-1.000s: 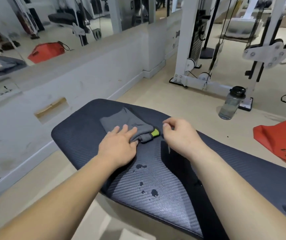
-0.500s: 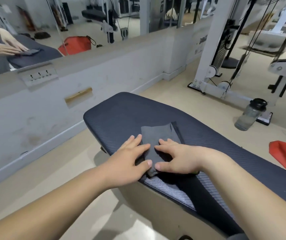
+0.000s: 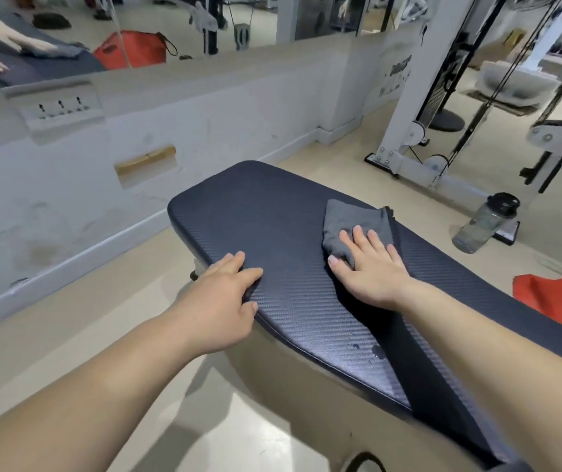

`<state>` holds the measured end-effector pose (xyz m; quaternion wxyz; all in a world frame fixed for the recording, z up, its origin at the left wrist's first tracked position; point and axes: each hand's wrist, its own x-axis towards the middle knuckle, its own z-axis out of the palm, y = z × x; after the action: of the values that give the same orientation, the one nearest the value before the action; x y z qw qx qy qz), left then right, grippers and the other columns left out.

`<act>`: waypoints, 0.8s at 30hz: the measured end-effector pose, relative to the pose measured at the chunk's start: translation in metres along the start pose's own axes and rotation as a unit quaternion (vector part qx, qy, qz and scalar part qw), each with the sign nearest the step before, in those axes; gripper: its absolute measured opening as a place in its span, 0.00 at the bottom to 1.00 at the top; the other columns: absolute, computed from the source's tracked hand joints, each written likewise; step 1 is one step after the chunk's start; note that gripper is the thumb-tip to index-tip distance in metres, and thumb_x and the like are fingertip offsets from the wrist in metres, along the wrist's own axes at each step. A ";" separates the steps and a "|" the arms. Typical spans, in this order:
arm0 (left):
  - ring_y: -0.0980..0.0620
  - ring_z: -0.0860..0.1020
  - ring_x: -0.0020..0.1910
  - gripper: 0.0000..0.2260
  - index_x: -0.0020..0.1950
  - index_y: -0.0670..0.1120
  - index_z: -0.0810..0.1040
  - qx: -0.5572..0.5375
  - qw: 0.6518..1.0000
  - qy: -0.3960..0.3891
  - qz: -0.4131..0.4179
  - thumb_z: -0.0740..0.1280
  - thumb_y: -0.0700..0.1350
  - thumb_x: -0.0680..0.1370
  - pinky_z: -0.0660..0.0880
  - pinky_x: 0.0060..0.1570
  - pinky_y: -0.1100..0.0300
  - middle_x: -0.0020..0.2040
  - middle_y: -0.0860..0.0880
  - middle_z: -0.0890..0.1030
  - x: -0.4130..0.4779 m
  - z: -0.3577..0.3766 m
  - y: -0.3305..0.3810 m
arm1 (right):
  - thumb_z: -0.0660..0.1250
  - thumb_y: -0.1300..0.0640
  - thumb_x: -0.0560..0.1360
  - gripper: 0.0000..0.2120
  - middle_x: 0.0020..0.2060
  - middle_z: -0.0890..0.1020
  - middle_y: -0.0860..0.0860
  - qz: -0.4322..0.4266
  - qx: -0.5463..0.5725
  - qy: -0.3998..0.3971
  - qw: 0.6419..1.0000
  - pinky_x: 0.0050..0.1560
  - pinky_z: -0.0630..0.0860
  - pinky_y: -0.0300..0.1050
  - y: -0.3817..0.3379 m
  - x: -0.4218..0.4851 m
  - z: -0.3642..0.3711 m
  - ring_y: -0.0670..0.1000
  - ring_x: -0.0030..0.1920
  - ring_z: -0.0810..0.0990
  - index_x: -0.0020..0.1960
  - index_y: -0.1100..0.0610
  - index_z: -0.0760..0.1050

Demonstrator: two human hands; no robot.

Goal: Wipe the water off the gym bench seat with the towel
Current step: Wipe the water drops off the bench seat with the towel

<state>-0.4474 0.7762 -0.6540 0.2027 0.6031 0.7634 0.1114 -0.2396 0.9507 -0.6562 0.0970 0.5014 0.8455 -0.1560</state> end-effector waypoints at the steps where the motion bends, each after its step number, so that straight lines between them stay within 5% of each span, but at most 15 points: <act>1: 0.51 0.50 0.82 0.24 0.78 0.53 0.64 -0.005 1.000 0.003 0.000 0.62 0.50 0.82 0.58 0.78 0.52 0.82 0.50 0.57 -0.002 -0.002 0.000 | 0.46 0.34 0.82 0.34 0.84 0.40 0.48 -0.013 -0.001 -0.012 1.000 0.81 0.37 0.56 -0.007 -0.009 0.002 0.52 0.83 0.36 0.84 0.45 0.42; 7: 0.43 0.64 0.75 0.13 0.63 0.41 0.75 -0.034 0.999 0.024 0.023 0.60 0.42 0.80 0.57 0.74 0.59 0.66 0.43 0.71 -0.001 -0.002 0.008 | 0.46 0.36 0.84 0.34 0.79 0.30 0.41 -0.193 -0.064 -0.121 0.972 0.79 0.30 0.49 -0.042 -0.091 0.016 0.45 0.78 0.26 0.82 0.42 0.33; 9: 0.42 0.64 0.76 0.09 0.57 0.41 0.76 -0.045 0.998 0.030 0.028 0.59 0.42 0.80 0.55 0.76 0.59 0.63 0.44 0.72 0.002 0.000 0.010 | 0.47 0.37 0.84 0.32 0.80 0.32 0.40 -0.184 -0.068 -0.108 0.974 0.80 0.32 0.47 -0.026 -0.086 0.009 0.43 0.79 0.28 0.82 0.41 0.35; 12: 0.46 0.54 0.82 0.06 0.54 0.43 0.74 -0.061 0.998 0.024 0.025 0.60 0.43 0.81 0.53 0.77 0.57 0.75 0.44 0.66 0.000 0.001 0.021 | 0.47 0.38 0.84 0.32 0.83 0.36 0.45 -0.076 -0.036 -0.072 0.994 0.81 0.37 0.49 0.007 -0.076 -0.002 0.45 0.81 0.34 0.84 0.44 0.40; 15: 0.49 0.48 0.83 0.19 0.71 0.45 0.71 -0.071 0.995 0.026 0.059 0.63 0.47 0.81 0.50 0.77 0.58 0.83 0.45 0.54 -0.003 0.001 0.038 | 0.47 0.38 0.85 0.32 0.83 0.37 0.50 -0.034 -0.073 -0.057 0.995 0.82 0.38 0.52 0.011 -0.088 0.006 0.50 0.82 0.34 0.84 0.46 0.39; 18: 0.51 0.40 0.82 0.40 0.83 0.53 0.51 -0.048 0.988 -0.015 0.147 0.68 0.52 0.75 0.46 0.80 0.55 0.84 0.52 0.43 -0.007 0.006 0.060 | 0.49 0.39 0.85 0.34 0.82 0.34 0.51 -0.082 -0.081 -0.077 0.990 0.82 0.38 0.51 -0.005 -0.121 0.017 0.50 0.82 0.32 0.83 0.47 0.37; 22: 0.50 0.36 0.81 0.43 0.82 0.61 0.48 0.042 0.962 -0.079 0.259 0.68 0.57 0.71 0.40 0.80 0.49 0.83 0.56 0.41 -0.011 0.026 0.082 | 0.56 0.37 0.83 0.36 0.82 0.37 0.46 -0.138 -0.023 -0.140 0.980 0.82 0.38 0.48 0.014 -0.164 0.003 0.45 0.81 0.33 0.84 0.45 0.43; 24: 0.50 0.37 0.82 0.41 0.81 0.65 0.48 0.081 0.949 -0.100 0.287 0.66 0.56 0.73 0.39 0.80 0.47 0.83 0.57 0.42 -0.013 0.034 0.091 | 0.65 0.37 0.79 0.35 0.81 0.47 0.39 -0.101 0.091 -0.140 0.981 0.82 0.44 0.44 0.034 -0.180 -0.012 0.38 0.81 0.42 0.82 0.42 0.57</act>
<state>-0.3498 0.7836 -0.6447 0.1881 0.8193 0.5400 0.0418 -0.1232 0.8230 -0.5931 0.1525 0.3932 0.8521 -0.3099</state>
